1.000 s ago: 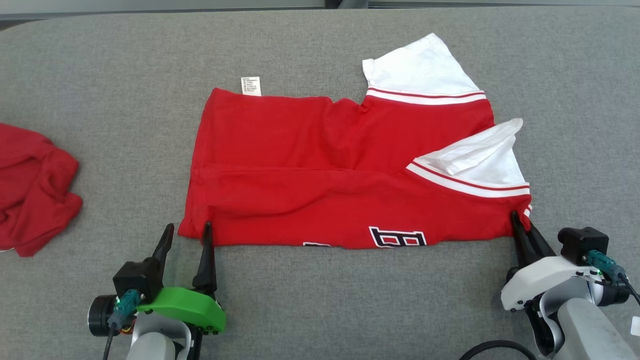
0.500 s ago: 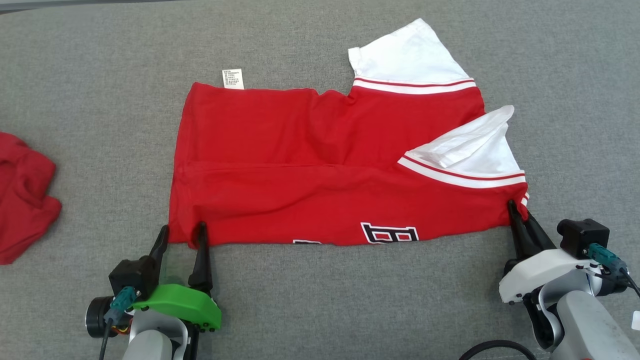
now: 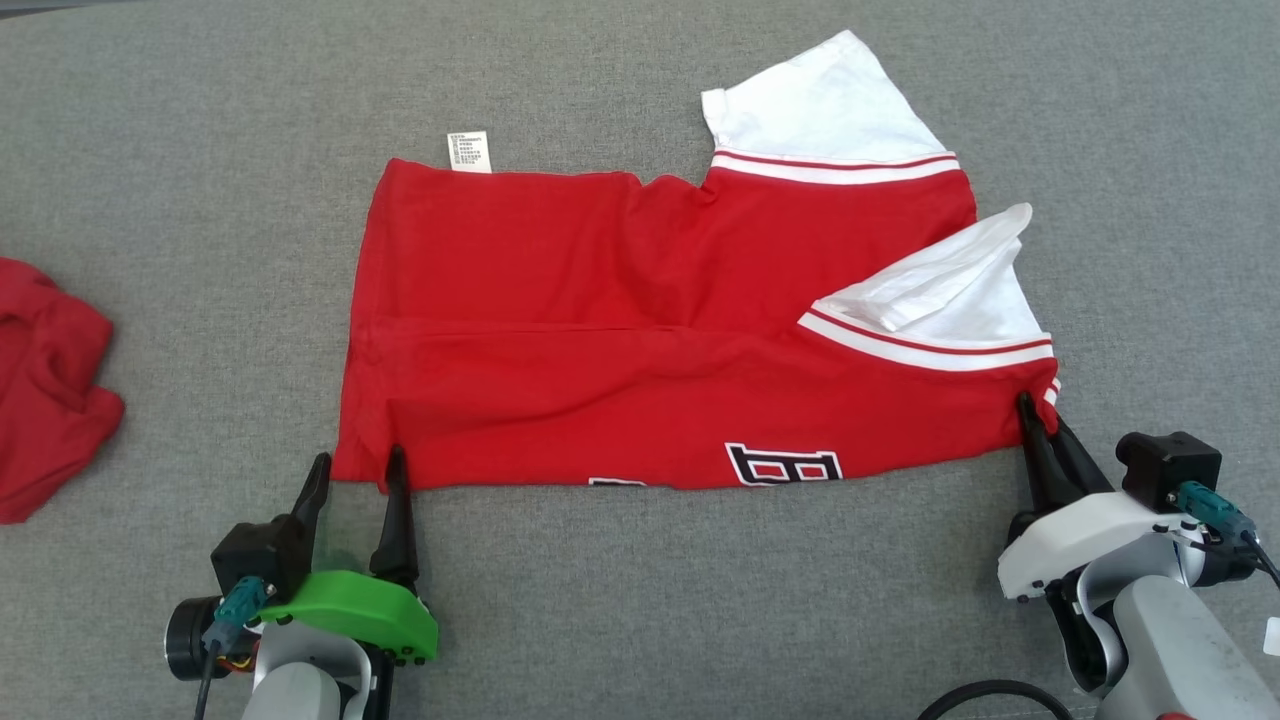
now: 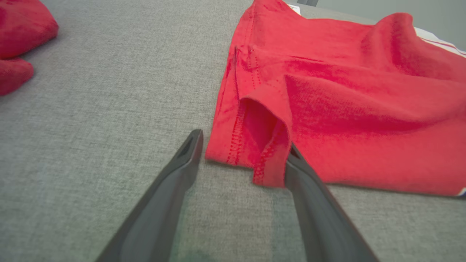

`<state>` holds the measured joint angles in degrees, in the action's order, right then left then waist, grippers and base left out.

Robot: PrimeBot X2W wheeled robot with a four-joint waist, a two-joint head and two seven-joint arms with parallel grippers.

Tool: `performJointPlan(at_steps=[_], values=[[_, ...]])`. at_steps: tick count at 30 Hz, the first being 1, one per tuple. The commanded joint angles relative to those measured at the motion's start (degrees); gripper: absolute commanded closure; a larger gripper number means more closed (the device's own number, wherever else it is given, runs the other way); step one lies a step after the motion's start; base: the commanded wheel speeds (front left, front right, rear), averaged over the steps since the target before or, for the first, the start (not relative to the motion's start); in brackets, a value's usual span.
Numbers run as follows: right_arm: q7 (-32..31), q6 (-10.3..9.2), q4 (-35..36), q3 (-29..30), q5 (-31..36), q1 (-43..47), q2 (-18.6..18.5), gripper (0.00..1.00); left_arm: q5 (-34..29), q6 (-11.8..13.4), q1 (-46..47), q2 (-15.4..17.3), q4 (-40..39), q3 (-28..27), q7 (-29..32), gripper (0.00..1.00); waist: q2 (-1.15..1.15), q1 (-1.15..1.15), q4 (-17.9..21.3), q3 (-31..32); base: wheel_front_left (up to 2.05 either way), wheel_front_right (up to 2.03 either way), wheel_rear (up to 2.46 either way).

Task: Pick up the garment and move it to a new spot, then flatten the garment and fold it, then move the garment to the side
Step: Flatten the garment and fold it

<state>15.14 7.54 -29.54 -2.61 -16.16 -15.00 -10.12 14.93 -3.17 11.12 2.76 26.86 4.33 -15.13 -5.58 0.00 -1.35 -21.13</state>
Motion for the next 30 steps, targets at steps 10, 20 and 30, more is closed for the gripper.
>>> performJointPlan(at_steps=[10,20,30], values=[[-0.1,-0.11,-0.3,0.5,0.0,-0.3,0.1,1.0,-0.5,-1.1,-0.8,0.3,0.5,-0.4,0.0,1.0,0.0,0.0,0.1,0.3,0.0,0.0,0.0],[-0.1,-0.11,-1.4,1.0,-0.1,1.6,1.6,1.0,-2.3,-3.9,-4.7,0.3,-1.1,-2.2,0.0,1.0,0.0,0.0,0.8,5.6,0.0,0.0,0.0],[-0.1,-0.11,-3.2,1.2,-0.4,7.9,2.6,1.0,1.3,-4.4,-11.3,2.9,0.9,1.3,0.0,1.0,0.0,0.0,1.8,15.1,0.0,0.0,0.0]])
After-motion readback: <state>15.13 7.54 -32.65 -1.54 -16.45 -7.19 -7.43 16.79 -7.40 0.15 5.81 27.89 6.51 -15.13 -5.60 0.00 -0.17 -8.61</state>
